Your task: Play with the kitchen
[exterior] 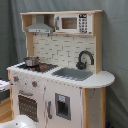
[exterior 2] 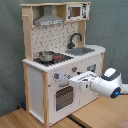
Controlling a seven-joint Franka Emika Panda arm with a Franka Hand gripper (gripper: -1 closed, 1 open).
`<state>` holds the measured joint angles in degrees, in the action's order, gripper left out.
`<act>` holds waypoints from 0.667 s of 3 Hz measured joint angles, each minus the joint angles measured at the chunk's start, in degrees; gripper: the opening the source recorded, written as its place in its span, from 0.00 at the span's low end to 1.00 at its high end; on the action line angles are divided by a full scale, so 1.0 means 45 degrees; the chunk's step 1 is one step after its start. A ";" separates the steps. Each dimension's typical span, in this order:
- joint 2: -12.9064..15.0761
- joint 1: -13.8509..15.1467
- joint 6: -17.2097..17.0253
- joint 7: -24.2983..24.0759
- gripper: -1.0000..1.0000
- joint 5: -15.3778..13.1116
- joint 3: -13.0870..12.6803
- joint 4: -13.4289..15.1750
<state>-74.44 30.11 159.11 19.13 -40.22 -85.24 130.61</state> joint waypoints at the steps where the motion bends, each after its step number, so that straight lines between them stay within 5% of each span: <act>1: -0.0011 0.0833 0.0944 0.0331 1.00 0.0000 0.0000 0.0039; 2: -0.0024 0.1634 0.1911 0.0610 1.00 0.0000 -0.0036 -0.0101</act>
<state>-74.54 37.47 167.71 21.87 -40.22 -85.40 130.15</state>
